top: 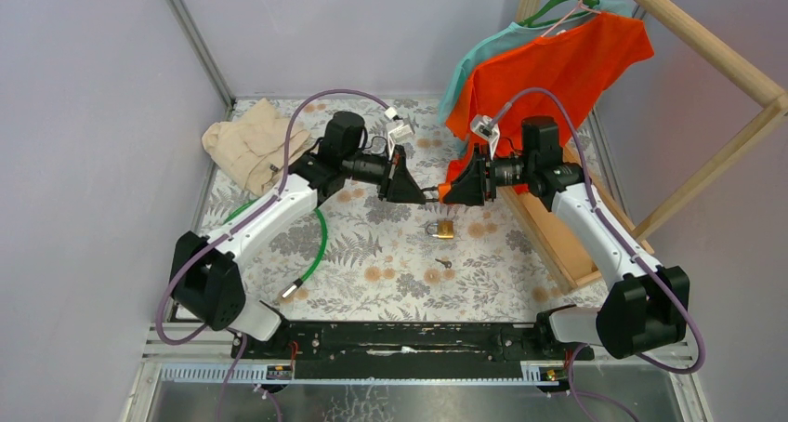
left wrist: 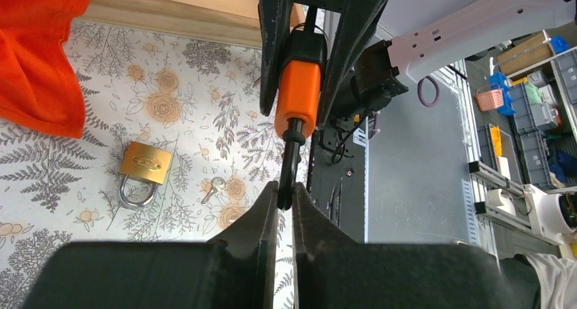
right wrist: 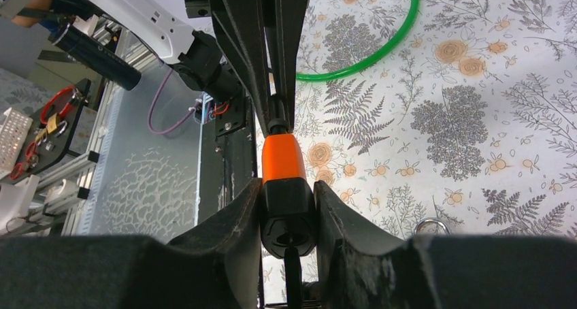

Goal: Lock with the key
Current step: Lock the lock.

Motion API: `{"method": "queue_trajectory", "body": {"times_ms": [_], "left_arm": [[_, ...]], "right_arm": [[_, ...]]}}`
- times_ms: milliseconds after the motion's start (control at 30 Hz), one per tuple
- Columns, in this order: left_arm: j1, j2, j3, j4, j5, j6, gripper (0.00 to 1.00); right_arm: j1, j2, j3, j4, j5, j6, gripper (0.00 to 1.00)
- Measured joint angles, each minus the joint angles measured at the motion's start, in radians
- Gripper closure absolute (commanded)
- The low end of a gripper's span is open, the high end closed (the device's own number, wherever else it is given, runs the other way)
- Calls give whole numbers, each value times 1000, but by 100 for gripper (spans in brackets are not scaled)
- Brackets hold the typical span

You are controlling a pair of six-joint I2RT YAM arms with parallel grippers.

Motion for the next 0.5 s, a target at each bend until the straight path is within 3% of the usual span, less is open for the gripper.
{"method": "queue_trajectory", "body": {"times_ms": [500], "left_arm": [[-11,31,-84,223,-11,-206,100]], "right_arm": [[-12,0,-39,155,7,144,100]]}}
